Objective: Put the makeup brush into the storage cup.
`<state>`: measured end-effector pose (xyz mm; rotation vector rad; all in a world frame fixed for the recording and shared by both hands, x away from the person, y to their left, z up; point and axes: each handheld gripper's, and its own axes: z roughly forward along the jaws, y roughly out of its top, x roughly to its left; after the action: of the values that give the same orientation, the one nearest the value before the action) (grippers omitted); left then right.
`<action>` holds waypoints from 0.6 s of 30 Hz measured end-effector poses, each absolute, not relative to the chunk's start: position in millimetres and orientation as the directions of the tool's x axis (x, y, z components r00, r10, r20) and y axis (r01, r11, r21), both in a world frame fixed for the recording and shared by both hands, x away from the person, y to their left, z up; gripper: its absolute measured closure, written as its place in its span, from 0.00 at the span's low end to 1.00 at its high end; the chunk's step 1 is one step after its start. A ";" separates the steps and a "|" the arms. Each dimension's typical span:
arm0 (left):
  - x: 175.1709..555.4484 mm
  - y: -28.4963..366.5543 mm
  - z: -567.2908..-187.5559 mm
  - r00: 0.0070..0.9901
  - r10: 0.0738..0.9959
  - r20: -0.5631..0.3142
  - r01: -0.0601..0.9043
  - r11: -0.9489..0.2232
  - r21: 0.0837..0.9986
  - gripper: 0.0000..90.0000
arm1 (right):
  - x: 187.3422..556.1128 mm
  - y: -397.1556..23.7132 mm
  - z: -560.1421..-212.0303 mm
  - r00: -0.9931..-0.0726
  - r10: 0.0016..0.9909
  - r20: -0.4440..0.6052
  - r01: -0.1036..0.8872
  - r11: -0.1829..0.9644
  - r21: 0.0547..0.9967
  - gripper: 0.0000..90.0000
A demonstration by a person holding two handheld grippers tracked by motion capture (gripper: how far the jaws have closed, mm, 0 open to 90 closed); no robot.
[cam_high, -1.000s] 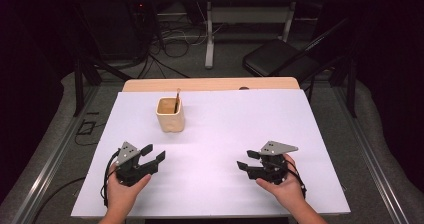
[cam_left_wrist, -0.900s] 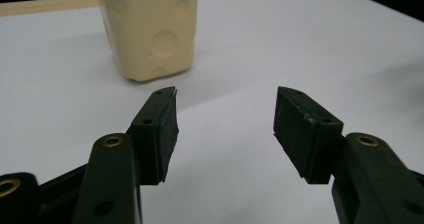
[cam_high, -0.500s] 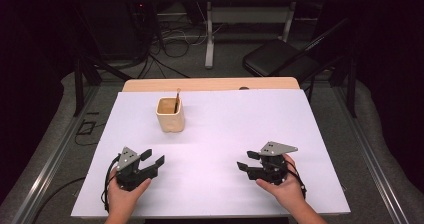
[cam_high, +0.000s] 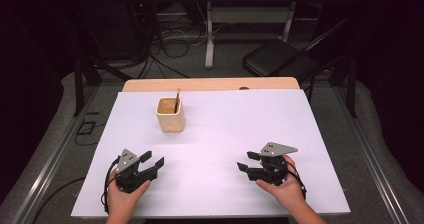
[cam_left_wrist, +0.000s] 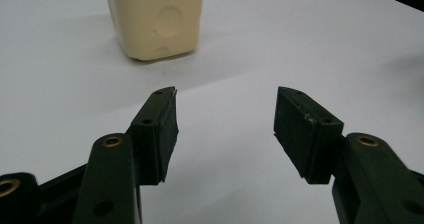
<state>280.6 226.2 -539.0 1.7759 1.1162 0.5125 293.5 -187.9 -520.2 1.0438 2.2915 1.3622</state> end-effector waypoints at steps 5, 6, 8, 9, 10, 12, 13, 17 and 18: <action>279.4 227.2 -540.1 0.501 0.855 -0.130 0.461 -0.137 0.877 0.47 | 293.1 -188.0 -521.0 -0.701 0.703 0.117 0.444 0.302 0.844 0.49; 278.8 227.5 -540.0 0.499 0.857 -0.130 0.463 -0.137 0.876 0.47 | 293.0 -188.0 -521.0 -0.702 0.703 0.116 0.443 0.303 0.844 0.49; 278.3 228.3 -540.6 0.497 0.857 -0.134 0.460 -0.129 0.878 0.47 | 292.5 -187.7 -521.2 -0.703 0.702 0.114 0.440 0.303 0.845 0.49; 278.1 229.0 -540.5 0.497 0.857 -0.135 0.463 -0.130 0.877 0.47 | 292.3 -187.7 -521.2 -0.704 0.701 0.113 0.440 0.305 0.845 0.49; 277.9 229.6 -540.6 0.496 0.858 -0.133 0.464 -0.132 0.876 0.47 | 292.1 -187.6 -521.3 -0.704 0.702 0.112 0.440 0.306 0.844 0.49; 277.8 230.2 -541.2 0.495 0.858 -0.137 0.464 -0.127 0.877 0.47 | 292.2 -187.6 -521.7 -0.705 0.701 0.111 0.437 0.305 0.846 0.49; 277.7 230.3 -541.5 0.491 0.860 -0.139 0.464 -0.124 0.877 0.47 | 292.2 -187.6 -521.8 -0.705 0.701 0.111 0.437 0.305 0.846 0.49; 277.5 230.4 -541.8 0.492 0.861 -0.132 0.463 -0.130 0.877 0.47 | 292.2 -188.1 -522.0 -0.704 0.701 0.110 0.436 0.304 0.847 0.49; 277.4 230.2 -541.9 0.491 0.861 -0.132 0.464 -0.131 0.876 0.47 | 292.1 -188.2 -522.0 -0.704 0.702 0.110 0.436 0.304 0.847 0.49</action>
<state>277.4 230.2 -541.9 1.7666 1.1225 0.5130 292.1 -188.2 -522.0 1.0325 2.2946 1.3539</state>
